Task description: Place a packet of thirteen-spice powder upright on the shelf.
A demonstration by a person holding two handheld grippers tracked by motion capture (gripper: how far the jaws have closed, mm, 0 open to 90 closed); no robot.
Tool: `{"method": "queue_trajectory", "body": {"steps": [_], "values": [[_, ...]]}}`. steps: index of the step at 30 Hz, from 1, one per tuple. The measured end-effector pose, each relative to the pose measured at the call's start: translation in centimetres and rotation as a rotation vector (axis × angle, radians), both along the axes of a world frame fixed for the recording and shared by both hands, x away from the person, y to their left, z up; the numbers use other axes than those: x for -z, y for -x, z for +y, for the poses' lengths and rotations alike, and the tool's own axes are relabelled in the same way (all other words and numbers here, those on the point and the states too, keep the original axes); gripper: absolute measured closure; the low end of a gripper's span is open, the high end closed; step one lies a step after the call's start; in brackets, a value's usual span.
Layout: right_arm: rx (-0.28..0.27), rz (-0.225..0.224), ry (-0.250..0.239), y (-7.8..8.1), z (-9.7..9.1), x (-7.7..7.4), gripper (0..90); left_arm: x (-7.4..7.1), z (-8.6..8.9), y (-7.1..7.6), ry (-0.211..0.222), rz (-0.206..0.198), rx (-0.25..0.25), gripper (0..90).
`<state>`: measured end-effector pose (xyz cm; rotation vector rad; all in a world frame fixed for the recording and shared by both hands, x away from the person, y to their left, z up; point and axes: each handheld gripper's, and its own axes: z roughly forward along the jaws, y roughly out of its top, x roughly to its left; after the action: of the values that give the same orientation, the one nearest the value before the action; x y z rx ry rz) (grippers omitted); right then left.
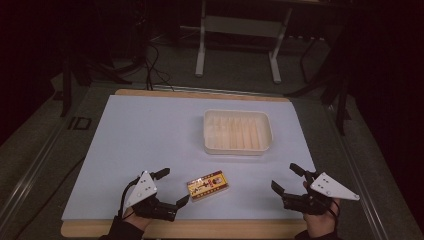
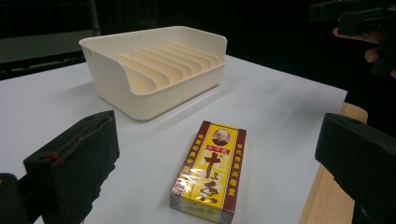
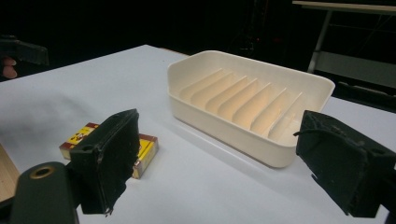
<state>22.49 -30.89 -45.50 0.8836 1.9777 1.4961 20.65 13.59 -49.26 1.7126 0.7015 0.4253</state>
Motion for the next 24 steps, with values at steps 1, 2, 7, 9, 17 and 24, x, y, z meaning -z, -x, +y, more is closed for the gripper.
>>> {"method": "queue_trajectory", "body": {"steps": [1, 2, 7, 9, 17, 24], "values": [[-0.001, -0.001, -0.001, 0.0, 0.0, 0.0, 13.3, 0.0, 0.0, 0.0, 0.000, 0.000, 0.000, 0.4], [-0.001, -0.001, -0.001, 0.0, 0.0, 0.0, 13.3, 0.0, 0.0, 0.0, 0.006, 0.002, -0.003, 0.4], [0.005, 0.000, 0.004, 0.0, 0.0, 0.0, 13.3, -0.2, 0.2, 0.1, 0.012, -0.003, -0.015, 0.4], [0.007, 0.001, 0.005, 0.0, 0.0, 0.0, 13.3, -0.2, 0.1, 0.1, 0.018, 0.014, -0.007, 0.4], [0.004, 0.015, 0.009, -0.1, 0.1, 0.2, 13.3, -0.3, -0.7, -0.2, -0.043, 0.064, 0.010, 0.4], [-0.001, 0.014, 0.007, -0.1, 0.2, 0.2, 13.3, -1.7, -1.1, -0.6, -0.045, 0.069, 0.009, 0.5]]}}
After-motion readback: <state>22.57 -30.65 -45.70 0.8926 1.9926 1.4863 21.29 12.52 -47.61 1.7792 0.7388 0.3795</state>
